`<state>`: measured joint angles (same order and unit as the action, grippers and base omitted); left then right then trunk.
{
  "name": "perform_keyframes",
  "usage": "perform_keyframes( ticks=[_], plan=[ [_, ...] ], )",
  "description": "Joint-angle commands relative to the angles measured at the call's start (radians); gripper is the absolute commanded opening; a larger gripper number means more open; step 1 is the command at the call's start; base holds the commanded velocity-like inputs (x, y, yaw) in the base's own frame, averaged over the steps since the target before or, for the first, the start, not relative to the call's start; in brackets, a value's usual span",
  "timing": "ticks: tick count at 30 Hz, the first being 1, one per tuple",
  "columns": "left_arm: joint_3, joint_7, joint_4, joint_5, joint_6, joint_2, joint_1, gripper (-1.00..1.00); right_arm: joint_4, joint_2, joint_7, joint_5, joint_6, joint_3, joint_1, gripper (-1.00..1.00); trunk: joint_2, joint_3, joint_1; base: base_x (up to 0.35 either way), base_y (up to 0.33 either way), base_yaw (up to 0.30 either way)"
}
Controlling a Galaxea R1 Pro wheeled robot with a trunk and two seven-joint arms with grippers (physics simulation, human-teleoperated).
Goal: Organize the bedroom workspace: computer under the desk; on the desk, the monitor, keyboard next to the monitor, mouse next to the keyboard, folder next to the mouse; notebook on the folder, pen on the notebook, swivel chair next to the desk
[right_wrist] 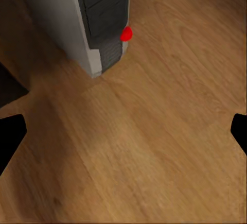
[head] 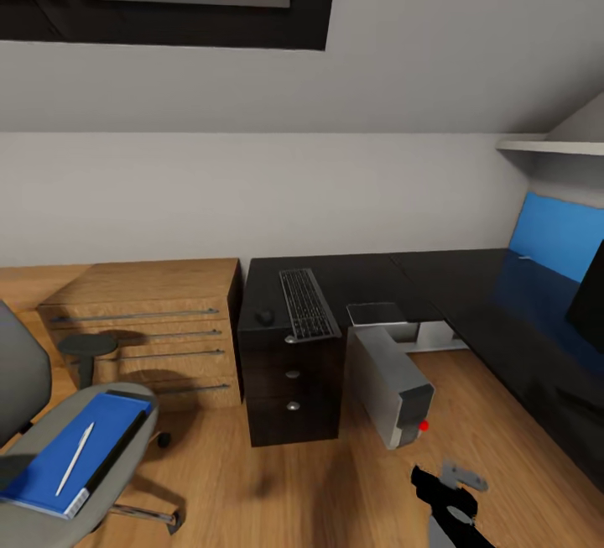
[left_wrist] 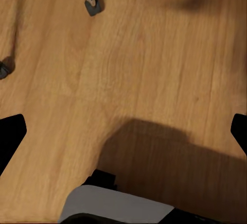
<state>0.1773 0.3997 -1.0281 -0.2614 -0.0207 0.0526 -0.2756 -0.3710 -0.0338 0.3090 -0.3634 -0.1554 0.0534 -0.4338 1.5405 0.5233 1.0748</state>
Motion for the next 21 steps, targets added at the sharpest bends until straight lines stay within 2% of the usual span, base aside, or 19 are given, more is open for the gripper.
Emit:
perform_keyframes(
  ticks=[1, 2, 3, 6, 12, 13, 18, 21],
  plan=[
    [0.002, 0.006, 0.001, -0.007, -0.015, 0.0, 0.004, 1.0, 0.022, 0.005, 0.003, 0.02, -0.042, 0.006, 0.0, 1.0, -0.007, -0.002, -0.004, 0.0, 0.0, 0.0],
    [0.002, 0.006, 0.005, -0.007, -0.026, 0.0, 0.01, 1.0, 0.045, 0.01, 0.003, 0.048, -0.078, 0.006, 0.001, 1.0, -0.014, -0.006, -0.008, 0.0, 0.0, 0.0],
    [0.002, 0.005, 0.084, -0.008, -0.058, 0.001, 0.063, 1.0, 0.2, 0.037, 0.004, 0.212, -0.26, 0.008, 0.003, 1.0, -0.021, -0.009, -0.012, 0.0, 0.0, 0.0],
    [0.002, 0.005, 0.172, -0.009, -0.065, 0.001, 0.118, 1.0, 0.272, 0.048, 0.005, 0.285, -0.331, 0.008, 0.004, 1.0, -0.042, -0.018, -0.023, 0.0, 0.0, 0.0],
    [0.002, -0.003, 0.302, -0.027, -0.068, 0.001, 0.202, 1.0, 0.318, 0.07, 0.005, 0.332, -0.397, 0.005, 0.004, 1.0, -0.084, -0.037, -0.046, 0.0, 0.0, 0.0],
    [0.002, -0.011, 0.321, -0.034, -0.066, 0.002, 0.215, 1.0, 0.328, 0.095, 0.005, 0.338, -0.418, 0.003, 0.004, 1.0, -0.091, -0.04, -0.05, 0.0, 0.0, 0.0],
    [0.003, -0.012, 0.324, -0.036, -0.055, 0.005, 0.219, 1.0, 0.334, 0.105, 0.005, 0.339, -0.445, 0.002, 0.004, 1.0, -0.126, -0.056, -0.069, 0.0, 0.0, 0.027],
    [0.005, -0.01, 0.324, -0.036, -0.053, 0.006, 0.219, 1.0, 0.334, 0.106, 0.006, 0.339, -0.45, 0.002, 0.004, 1.0, -0.147, -0.065, -0.081, -0.09, -0.011, 0.189]
  ],
)
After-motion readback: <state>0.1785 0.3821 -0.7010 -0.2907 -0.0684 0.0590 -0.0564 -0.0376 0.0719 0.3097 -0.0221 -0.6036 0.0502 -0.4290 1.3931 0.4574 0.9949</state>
